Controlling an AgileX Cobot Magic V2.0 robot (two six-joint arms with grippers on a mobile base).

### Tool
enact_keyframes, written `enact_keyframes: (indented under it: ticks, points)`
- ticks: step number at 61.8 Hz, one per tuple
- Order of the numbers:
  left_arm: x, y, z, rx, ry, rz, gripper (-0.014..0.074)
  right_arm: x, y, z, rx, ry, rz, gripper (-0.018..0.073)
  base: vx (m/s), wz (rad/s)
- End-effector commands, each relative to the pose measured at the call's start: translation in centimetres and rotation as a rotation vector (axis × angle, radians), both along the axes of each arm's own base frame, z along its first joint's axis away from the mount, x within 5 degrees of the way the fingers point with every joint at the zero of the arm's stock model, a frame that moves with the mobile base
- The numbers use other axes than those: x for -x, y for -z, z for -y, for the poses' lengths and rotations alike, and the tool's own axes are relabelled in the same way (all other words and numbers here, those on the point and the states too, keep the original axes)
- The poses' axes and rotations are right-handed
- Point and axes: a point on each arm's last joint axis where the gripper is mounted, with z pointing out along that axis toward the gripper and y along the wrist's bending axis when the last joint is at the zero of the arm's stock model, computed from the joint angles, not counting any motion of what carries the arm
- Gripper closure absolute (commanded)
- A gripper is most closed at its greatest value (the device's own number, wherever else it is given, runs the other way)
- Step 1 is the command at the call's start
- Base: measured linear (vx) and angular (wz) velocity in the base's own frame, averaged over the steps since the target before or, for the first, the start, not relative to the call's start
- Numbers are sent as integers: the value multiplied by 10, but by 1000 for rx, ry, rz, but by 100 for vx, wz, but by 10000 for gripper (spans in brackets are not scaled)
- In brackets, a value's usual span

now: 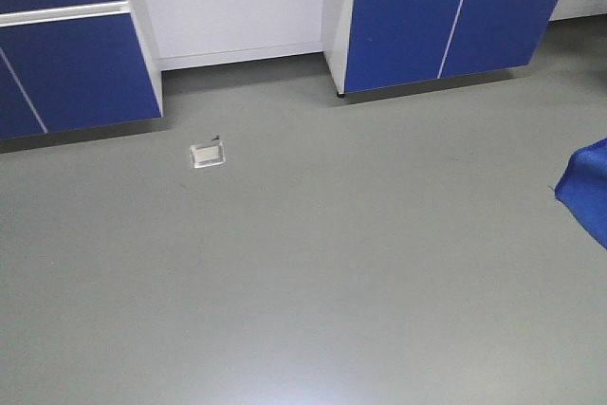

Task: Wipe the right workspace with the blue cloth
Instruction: 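Hold the blue cloth in the right gripper while driving to the other bench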

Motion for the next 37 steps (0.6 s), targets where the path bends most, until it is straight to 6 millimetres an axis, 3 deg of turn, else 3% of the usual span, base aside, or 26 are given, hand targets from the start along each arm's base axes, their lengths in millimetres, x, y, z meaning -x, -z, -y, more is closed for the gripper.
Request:
enact_keyframes:
  ticks: [1,37]
  points:
    - [0,2,0,14,5,66,602,-3,-16,-2,21,-35,97,559,17,-21]
    - [0,2,0,14,5,66,602,-3,-16,-2,21,-35,97,559,27,-3]
